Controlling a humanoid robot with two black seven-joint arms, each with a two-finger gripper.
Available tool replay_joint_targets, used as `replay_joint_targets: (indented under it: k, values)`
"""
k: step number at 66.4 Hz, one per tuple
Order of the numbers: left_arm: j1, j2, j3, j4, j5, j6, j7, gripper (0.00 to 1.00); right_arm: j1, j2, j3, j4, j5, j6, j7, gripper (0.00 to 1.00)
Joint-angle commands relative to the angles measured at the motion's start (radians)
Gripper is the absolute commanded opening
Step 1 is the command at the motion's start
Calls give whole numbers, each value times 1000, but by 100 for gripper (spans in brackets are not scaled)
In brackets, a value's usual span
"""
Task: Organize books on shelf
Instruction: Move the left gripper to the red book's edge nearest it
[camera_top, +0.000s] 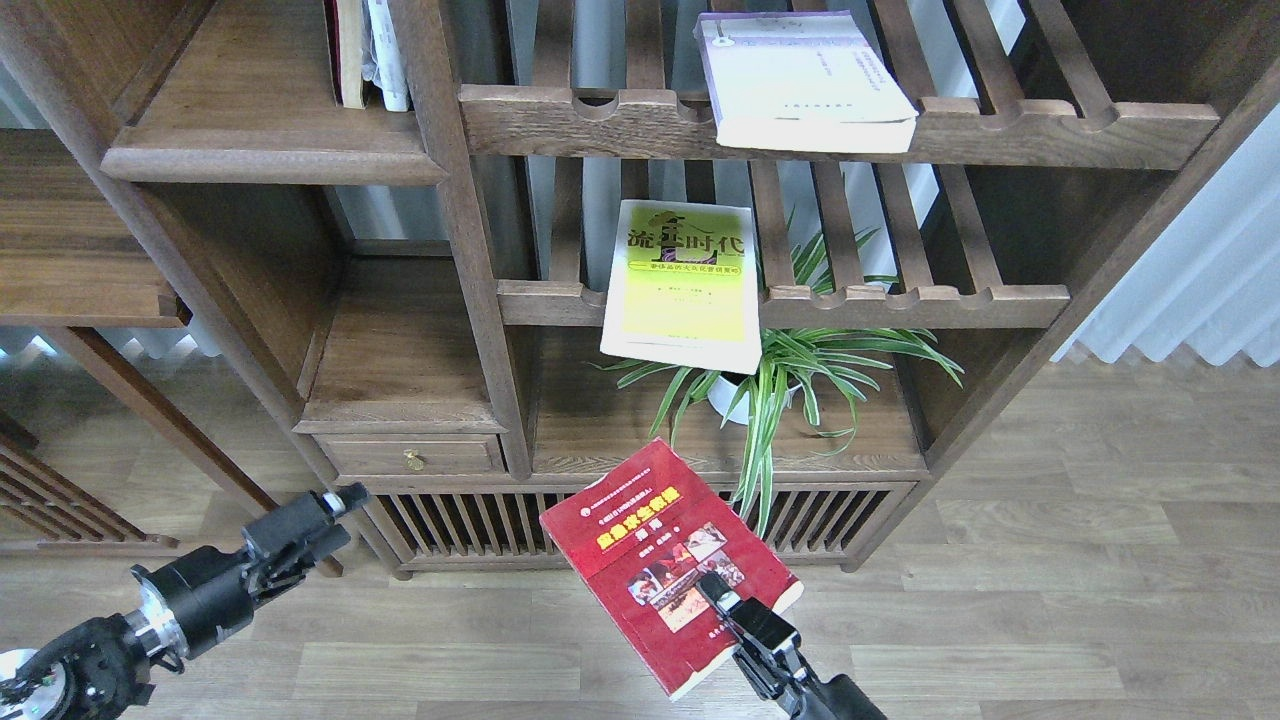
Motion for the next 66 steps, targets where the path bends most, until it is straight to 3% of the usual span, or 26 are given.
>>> replay_joint_targets:
  k: [1, 16, 30, 66]
  values:
    - [3, 27, 78, -50, -23, 0, 2, 100, 23, 29, -26, -2, 2, 0, -2, 4]
    - [-8, 105, 223, -118, -28, 0, 2, 100, 29, 57, -32, -4, 2, 0, -3, 4]
    - [-6, 107, 239, -141, -28, 0, 0, 100, 23, 69, -41, -4, 0, 0, -23, 4]
    - [-31, 53, 299, -136, -24, 0, 2, 100, 9, 83, -96, -25, -3, 0, -25, 4]
